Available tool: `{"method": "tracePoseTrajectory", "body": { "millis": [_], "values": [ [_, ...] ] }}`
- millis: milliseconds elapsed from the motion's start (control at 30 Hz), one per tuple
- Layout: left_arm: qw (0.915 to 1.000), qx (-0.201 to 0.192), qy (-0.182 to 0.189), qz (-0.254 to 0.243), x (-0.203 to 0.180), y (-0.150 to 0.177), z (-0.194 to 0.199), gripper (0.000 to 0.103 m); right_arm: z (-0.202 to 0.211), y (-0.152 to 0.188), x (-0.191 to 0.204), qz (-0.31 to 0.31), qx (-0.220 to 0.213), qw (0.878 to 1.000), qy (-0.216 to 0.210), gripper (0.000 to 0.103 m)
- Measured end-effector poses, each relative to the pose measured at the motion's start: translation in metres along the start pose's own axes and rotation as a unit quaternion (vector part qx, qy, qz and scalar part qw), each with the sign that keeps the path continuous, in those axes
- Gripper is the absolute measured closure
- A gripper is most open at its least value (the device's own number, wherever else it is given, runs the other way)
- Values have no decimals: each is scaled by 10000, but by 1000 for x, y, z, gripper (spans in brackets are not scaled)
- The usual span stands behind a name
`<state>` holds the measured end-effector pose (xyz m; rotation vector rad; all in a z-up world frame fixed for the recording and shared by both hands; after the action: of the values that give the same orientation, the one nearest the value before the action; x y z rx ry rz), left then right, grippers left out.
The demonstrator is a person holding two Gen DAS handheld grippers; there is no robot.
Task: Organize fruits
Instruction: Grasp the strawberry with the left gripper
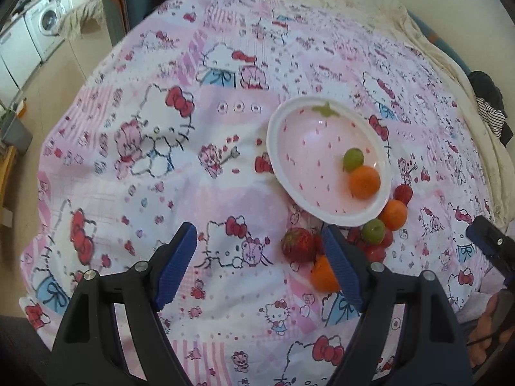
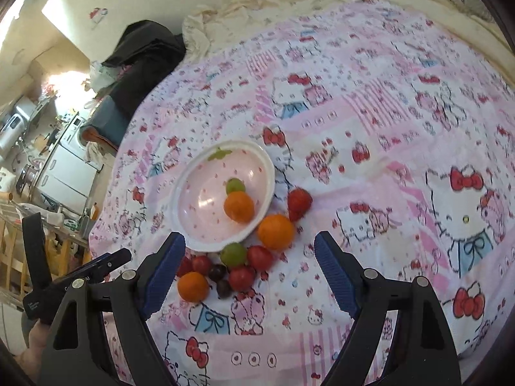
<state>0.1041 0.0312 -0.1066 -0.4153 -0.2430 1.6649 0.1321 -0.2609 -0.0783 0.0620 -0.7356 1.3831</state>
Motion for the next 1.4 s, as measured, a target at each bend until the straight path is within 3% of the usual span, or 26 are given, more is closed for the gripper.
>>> {"method": "tracePoseTrajectory", "body": {
  "millis": [200, 467, 567, 667, 767, 900, 1167, 1400],
  "values": [
    [9995, 279, 39, 141, 1, 2, -19, 26, -7, 0, -14, -225, 159, 9994, 207, 18],
    [9967, 731, 95, 349, 0, 6, -53, 27, -14, -5, -13, -304, 211, 9992, 143, 18],
    [9943, 968, 282, 349, -7, 7, -67, 38, -18, -6, -15, -352, 277, 9989, 156, 18],
    [9906, 1199, 494, 431, -13, 10, -80, 43, -19, -7, -16, -358, 289, 9988, 174, 18],
    [9892, 1229, 639, 487, -16, 8, -85, 46, -19, -7, -18, -368, 300, 9987, 180, 18],
    [9851, 1298, 954, 601, -19, 7, -87, 74, -21, -8, -20, -388, 320, 9985, 207, 18],
    [9842, 1295, 1031, 634, -20, 7, -78, 75, -26, -8, -19, -376, 351, 9983, 258, 18],
    [9862, 1172, 732, 912, 12, 10, -57, 75, -27, -6, -15, -376, 378, 9983, 245, 18]
  ]
}}
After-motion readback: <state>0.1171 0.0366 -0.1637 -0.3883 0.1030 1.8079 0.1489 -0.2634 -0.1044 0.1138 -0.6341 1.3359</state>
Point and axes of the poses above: each gripper's, at about its wrist camera, not at the fingertips, and z roughly against the way its jaws point, x to its left, y to its underside, the point moved 3 cm from there along -z, roughly the way its jaws point, and after that the axes turned 7 degrees about -z, right-handed, at the moved point
